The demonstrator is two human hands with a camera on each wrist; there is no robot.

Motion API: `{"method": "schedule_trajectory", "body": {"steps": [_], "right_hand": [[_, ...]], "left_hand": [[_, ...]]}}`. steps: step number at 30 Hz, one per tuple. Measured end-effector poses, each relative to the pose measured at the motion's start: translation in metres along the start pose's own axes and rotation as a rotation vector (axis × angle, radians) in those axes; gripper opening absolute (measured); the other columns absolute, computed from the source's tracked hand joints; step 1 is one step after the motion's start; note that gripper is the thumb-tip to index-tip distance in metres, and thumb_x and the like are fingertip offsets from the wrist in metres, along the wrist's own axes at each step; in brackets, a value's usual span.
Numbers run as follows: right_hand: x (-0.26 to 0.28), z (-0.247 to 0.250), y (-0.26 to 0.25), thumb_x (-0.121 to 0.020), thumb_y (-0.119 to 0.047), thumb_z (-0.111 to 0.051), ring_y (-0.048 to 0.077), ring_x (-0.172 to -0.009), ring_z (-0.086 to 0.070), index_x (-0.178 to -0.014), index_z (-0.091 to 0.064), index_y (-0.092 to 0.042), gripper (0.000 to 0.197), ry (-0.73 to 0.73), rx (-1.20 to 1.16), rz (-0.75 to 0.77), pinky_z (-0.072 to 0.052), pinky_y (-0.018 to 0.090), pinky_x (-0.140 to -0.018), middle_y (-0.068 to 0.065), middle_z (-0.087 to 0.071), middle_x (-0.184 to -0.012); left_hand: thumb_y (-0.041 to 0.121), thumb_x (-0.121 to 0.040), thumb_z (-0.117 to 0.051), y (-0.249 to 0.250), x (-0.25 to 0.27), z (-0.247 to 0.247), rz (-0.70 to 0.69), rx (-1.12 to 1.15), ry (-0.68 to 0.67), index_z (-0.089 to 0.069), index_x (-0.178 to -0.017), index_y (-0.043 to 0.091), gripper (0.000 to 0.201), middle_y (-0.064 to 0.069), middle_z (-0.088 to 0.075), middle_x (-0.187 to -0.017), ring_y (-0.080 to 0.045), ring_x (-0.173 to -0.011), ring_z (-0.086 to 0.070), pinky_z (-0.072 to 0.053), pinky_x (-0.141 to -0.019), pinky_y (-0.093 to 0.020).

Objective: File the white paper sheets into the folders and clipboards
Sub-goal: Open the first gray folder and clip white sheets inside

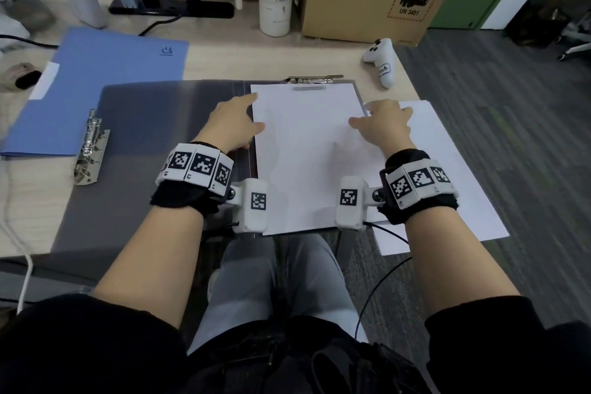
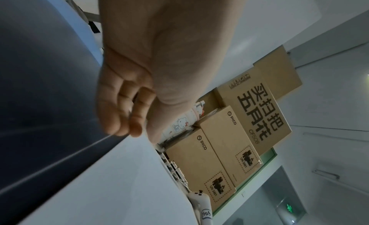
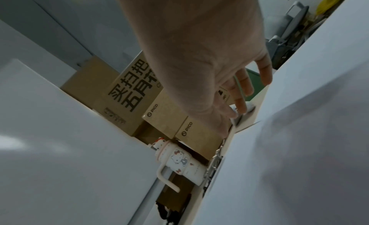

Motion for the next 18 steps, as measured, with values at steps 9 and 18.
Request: {"method": "schedule_trajectory", "body": {"steps": [9, 18], "right_hand": [[-0.015, -0.020, -0.040, -0.085, -0.014, -0.062, 0.027, -0.119, -0.054, -0.126, -0.055, 0.001, 0.044, -0.084, -0.282, 0.049, -0.046, 0.033, -0.095, 0.013, -0.055, -0.132], [-0.049, -0.047, -0.041, -0.080, -0.016, -0.062, 0.031, -0.114, -0.040, -0.074, -0.055, -0.014, 0.010, -0.081, -0.323, -0.079, -0.043, 0.033, -0.090, 0.007, -0.050, -0.114]], "left_hand": [[0.016, -0.088, -0.060, 0.028, -0.044, -0.041, -0.158, -0.305, -0.162, -0.032, -0.146, 0.012, 0.064, -0.010, -0.013, -0.159, -0.026, -0.149, 0.004, -0.006, -0.121, -0.037], [0.038, -0.083, -0.066, 0.026, -0.061, -0.041, -0.156, -0.438, -0.165, -0.042, -0.139, 0.013, 0.066, -0.005, -0.017, -0.158, -0.024, -0.144, -0.020, -0.026, -0.114, -0.039]]}}
Point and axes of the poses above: each hand's wrist, its own x-axis away from the middle knuckle, its own z-axis out of the back of the hand, y = z × x, the point moved 6 cm from there along -x, towards the middle knuckle
